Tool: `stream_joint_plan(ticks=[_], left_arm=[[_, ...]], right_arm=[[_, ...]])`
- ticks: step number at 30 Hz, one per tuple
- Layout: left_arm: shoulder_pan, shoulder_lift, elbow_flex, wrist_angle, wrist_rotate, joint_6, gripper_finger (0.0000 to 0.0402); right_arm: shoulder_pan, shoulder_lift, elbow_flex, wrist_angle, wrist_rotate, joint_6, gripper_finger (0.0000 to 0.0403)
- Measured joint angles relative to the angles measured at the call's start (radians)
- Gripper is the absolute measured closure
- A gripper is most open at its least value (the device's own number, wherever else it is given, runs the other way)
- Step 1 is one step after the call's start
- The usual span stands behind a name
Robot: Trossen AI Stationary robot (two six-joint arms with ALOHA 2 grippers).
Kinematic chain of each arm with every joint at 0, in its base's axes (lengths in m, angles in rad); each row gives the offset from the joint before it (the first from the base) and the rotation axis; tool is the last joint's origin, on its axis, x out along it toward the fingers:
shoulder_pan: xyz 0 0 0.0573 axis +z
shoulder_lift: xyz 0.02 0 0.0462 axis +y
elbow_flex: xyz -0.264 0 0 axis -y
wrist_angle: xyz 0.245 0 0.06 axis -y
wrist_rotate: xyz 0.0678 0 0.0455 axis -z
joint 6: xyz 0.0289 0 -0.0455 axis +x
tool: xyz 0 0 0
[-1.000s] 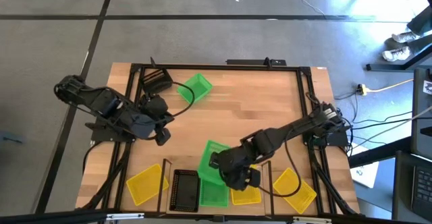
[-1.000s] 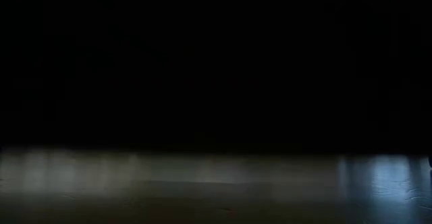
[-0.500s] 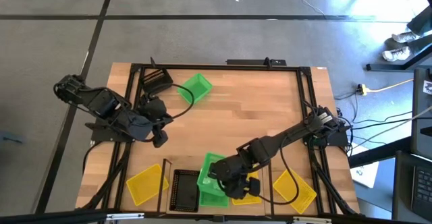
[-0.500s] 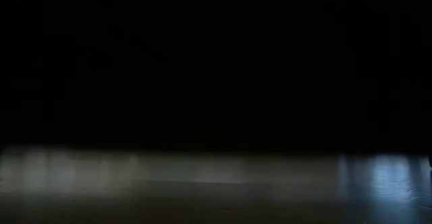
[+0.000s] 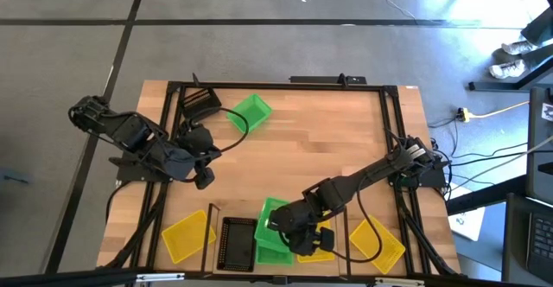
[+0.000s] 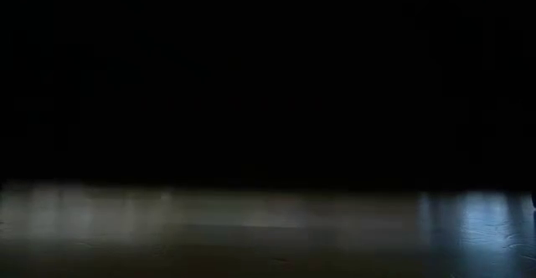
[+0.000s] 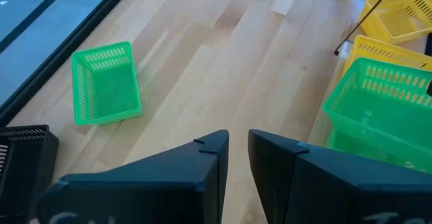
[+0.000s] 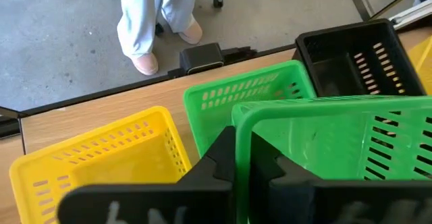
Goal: Stack baskets on shelf by color
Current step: Stack the right green basket on top of the green basket on the shelf
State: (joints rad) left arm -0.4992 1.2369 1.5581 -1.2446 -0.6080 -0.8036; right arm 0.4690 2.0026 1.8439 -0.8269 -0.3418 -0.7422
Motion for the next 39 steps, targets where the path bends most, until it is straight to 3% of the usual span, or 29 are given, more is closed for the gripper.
stream_joint_plan(ticks=[14,23,34,39], left_arm=[[0.0,0.0,0.0,0.0,0.0,-0.001,0.0352],[0.0,0.0,0.0,0.0,0.0,-0.001,0.0352],[0.0,0.0,0.0,0.005,0.0,-0.001,0.0352],[0.0,0.0,0.0,0.005,0.0,-0.001,0.0352]], right_arm=[[0.0,0.0,0.0,0.013,0.034,0.0,0.035],[0.0,0.0,0.024,0.012,0.063,-0.013,0.0348],[-0.037,-0.001,0.147,-0.045,0.292,0.234,0.0347],[-0.082,-0.002,0.187,-0.109,0.315,0.385,0.0347]])
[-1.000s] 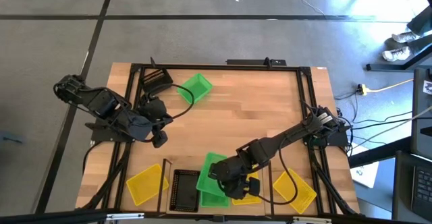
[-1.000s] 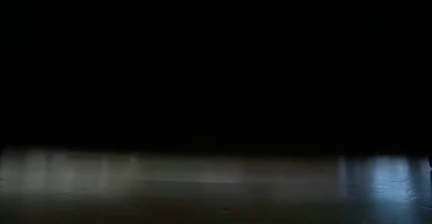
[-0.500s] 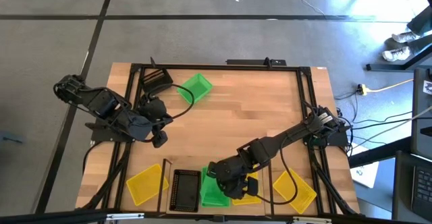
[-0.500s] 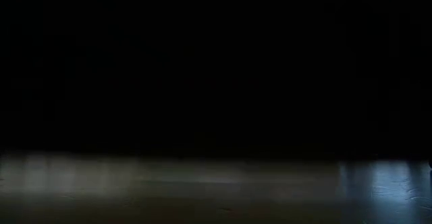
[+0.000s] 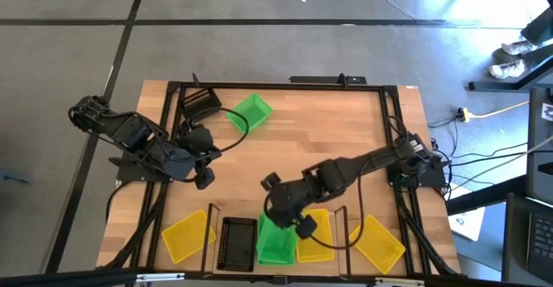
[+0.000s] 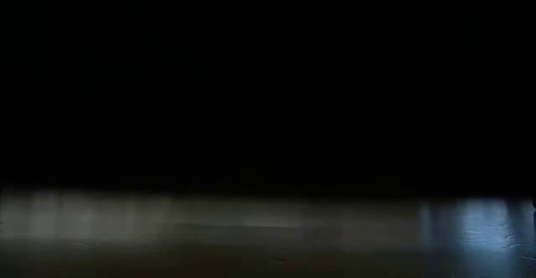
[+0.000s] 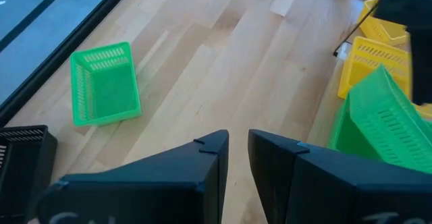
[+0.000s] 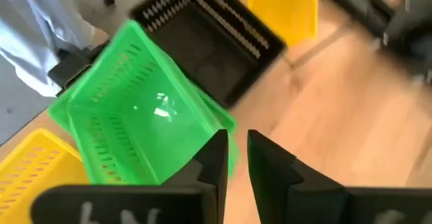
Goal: Stack baskets on shelf by color
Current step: Stack the right green basket on top of the green basket on the shelf
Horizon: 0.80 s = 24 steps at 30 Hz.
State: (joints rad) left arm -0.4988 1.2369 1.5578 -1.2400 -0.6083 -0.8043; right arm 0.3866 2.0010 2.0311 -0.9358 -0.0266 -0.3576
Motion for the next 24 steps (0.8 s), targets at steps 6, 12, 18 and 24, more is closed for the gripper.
stream_joint_plan(ticks=[6,12,18,24], left_arm=[[0.0,0.0,0.0,0.0,0.0,0.0,0.0352],[0.0,0.0,0.0,0.0,0.0,-0.005,0.0352],[0.0,0.0,0.0,0.0,0.044,0.001,0.0352],[0.0,0.0,0.0,0.003,0.16,0.052,0.0352]], right_arm=[[-0.034,-0.001,0.015,-0.095,0.0,0.039,0.0347],[-0.046,-0.001,0.014,-0.104,-0.001,0.037,0.0347],[-0.062,0.0,0.008,-0.121,-0.124,0.038,0.0347],[-0.07,0.0,0.008,-0.122,-0.134,0.035,0.0347]])
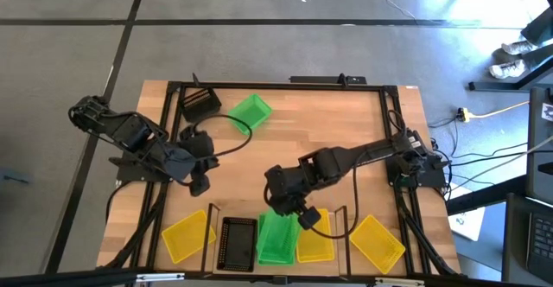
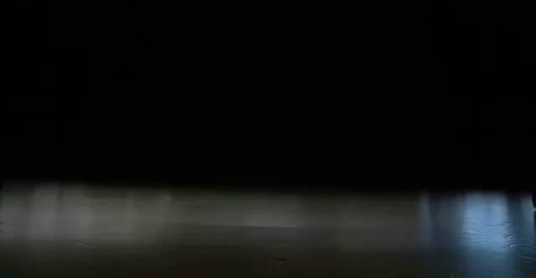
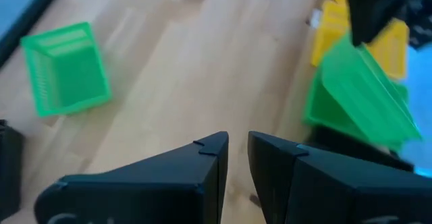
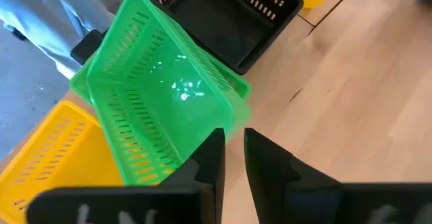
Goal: Stack baskets on shelf by color
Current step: Stack the right green basket on top of the green basket on the shelf
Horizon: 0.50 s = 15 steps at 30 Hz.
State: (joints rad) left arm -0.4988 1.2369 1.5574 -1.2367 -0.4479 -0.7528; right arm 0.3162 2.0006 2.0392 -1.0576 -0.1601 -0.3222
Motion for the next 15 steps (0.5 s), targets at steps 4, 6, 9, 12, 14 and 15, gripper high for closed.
stream_joint_plan(ticks=[4,6,9,12,14,15], left_arm=[[0.0,-0.002,0.0,0.006,0.069,0.034,0.0352],[0.0,-0.002,0.0,0.015,0.081,0.055,0.0352],[0.0,-0.002,0.0,0.023,0.084,0.064,0.0352],[0.0,-0.002,0.0,0.023,0.084,0.067,0.0352],[0.0,-0.002,0.0,0.023,0.084,0.067,0.0352],[0.0,-0.002,0.0,0.023,0.084,0.067,0.0352]], right_arm=[[-0.007,0.0,0.0,0.0,-0.025,0.0,0.0347],[-0.01,0.0,0.0,0.0,-0.027,0.0,0.0347],[-0.016,0.001,0.0,0.001,-0.061,-0.001,0.0347],[-0.019,0.009,-0.001,0.002,-0.089,-0.004,0.0347],[-0.02,0.015,-0.002,0.005,-0.103,-0.005,0.0347],[-0.02,0.017,-0.002,0.015,-0.105,-0.007,0.0347]])
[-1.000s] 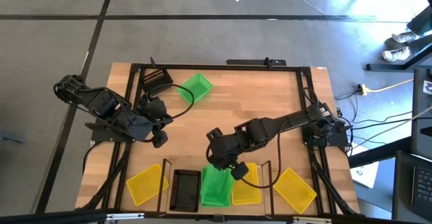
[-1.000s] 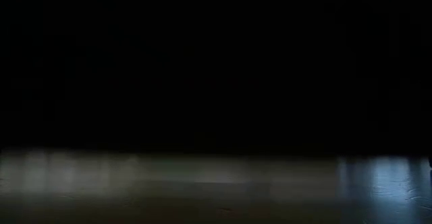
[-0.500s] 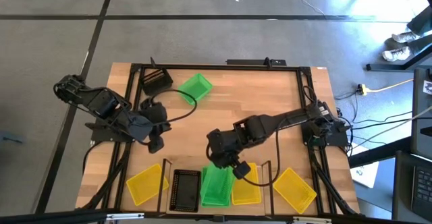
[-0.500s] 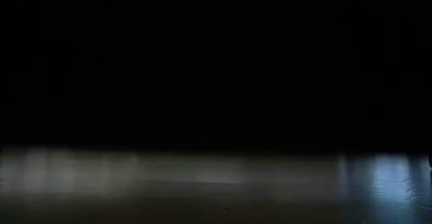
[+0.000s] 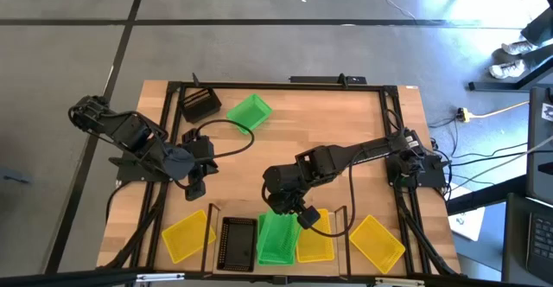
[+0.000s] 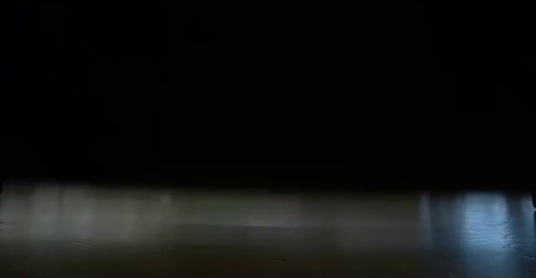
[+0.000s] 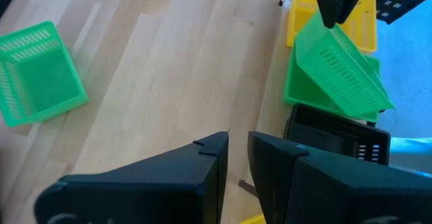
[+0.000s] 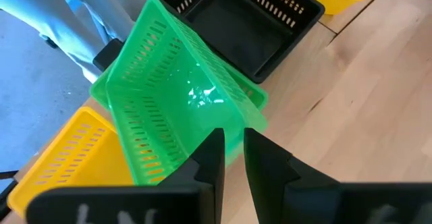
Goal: Stack baskets on shelf by color
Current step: Stack the right green basket on top of the green basket on the shelf
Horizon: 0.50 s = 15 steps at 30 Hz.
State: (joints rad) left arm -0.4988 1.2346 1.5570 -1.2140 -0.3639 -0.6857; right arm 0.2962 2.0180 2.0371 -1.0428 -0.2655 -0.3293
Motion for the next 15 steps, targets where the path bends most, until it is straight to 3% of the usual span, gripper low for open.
stream_joint_plan(ticks=[15], left_arm=[[0.0,0.0,0.0,0.0,0.0,0.0,0.0352]], right_arm=[[0.0,0.014,0.0,0.034,-0.038,-0.021,0.0347]])
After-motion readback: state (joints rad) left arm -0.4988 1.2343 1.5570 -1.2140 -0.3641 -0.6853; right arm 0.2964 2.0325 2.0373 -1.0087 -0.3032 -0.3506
